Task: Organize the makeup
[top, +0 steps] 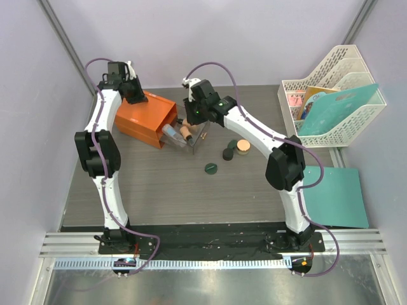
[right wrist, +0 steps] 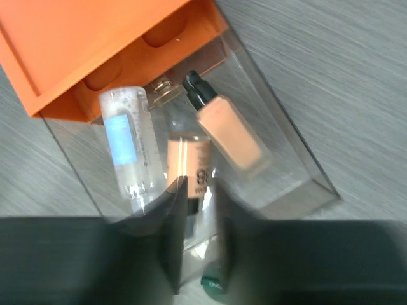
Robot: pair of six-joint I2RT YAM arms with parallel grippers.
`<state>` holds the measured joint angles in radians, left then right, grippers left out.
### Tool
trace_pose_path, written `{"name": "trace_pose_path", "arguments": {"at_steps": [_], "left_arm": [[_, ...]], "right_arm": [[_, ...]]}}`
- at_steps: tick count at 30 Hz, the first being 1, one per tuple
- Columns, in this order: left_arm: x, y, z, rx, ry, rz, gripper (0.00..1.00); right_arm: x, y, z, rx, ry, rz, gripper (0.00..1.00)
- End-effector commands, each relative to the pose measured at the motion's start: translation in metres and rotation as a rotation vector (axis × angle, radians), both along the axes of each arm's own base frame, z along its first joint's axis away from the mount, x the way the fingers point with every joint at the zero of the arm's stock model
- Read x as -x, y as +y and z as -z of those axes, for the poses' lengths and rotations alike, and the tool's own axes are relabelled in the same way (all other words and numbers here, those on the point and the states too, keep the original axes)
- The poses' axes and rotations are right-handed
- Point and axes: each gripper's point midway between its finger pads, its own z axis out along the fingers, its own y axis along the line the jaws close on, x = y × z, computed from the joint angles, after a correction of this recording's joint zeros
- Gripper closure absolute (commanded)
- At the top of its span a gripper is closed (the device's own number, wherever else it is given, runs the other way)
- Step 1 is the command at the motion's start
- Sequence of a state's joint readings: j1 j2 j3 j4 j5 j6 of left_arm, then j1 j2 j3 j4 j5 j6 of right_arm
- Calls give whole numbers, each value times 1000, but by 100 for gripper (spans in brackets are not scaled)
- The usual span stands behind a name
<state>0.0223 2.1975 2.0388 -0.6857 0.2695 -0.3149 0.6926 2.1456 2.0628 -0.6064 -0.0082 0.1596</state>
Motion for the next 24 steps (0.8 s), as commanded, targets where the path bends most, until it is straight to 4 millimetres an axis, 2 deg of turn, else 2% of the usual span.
{"name": "trace_pose_path", "arguments": {"at_steps": [1, 3, 4, 7, 12, 16, 20, 24], "left_arm": [[176, 25, 173, -140, 868, 14, 100], [176, 26, 172, -140, 866, 13, 100], [176, 26, 172, -141, 868, 12, 100], [176, 26, 173, -136, 868, 12, 100], [177, 26, 173, -133, 869, 13, 100], [176, 26, 172, -130, 868, 12, 100], [176, 26, 172, -131, 867, 14, 100], [176, 27, 173, -130, 868, 11, 100]], "right_arm": [[-9, -34, -85, -202, -108, 110, 98], [-10, -46, -84, -236, -88, 133, 99], [-7, -59, -78, -226, -74, 147, 99], [-1, -78, -58, -207, -32, 162, 99], [17, -90, -21, -174, 57, 168, 99], [26, -84, 12, -168, 155, 146, 99], [35, -68, 32, -202, 248, 105, 99], [31, -61, 33, -208, 247, 90, 99]]}}
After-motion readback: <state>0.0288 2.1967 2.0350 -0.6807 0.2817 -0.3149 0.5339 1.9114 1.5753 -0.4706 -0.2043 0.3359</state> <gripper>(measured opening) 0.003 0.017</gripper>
